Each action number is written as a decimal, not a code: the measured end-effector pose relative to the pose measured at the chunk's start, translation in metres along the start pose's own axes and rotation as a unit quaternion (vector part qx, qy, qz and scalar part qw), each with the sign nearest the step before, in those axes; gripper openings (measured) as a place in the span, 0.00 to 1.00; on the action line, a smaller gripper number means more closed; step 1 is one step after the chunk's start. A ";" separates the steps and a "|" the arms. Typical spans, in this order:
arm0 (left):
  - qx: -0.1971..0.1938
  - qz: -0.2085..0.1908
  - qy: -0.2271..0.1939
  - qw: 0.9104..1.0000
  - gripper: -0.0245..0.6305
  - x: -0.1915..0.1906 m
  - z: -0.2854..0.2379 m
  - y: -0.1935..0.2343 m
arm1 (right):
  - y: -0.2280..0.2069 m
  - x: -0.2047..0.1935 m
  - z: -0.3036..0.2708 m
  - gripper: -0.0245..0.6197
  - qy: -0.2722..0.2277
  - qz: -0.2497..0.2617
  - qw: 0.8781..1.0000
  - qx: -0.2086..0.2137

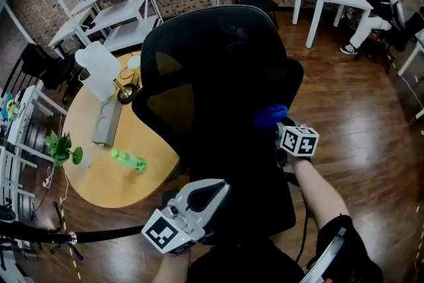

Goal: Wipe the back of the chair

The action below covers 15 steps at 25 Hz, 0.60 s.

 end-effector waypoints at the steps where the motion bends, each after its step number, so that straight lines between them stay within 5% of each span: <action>1: -0.002 0.002 0.001 1.000 0.04 -0.002 -0.003 0.002 | -0.005 0.000 0.001 0.12 -0.001 0.001 1.000 -0.005; 10: -0.033 0.016 0.004 0.999 0.04 -0.011 -0.027 0.012 | -0.074 0.013 0.024 0.12 0.002 -0.017 0.996 -0.088; 15: -0.049 0.023 0.008 0.999 0.04 -0.016 -0.034 0.009 | -0.099 0.022 0.054 0.12 -0.040 -0.031 0.988 -0.144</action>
Point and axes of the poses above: the fingertips, and each gripper's own axes: z backward along the fingers, y to its left, x out of its top, the point moved 7 cm from there along z, backward along the fingers, and after that the axes turned 10 degrees about -x, right-handed, at the moved point
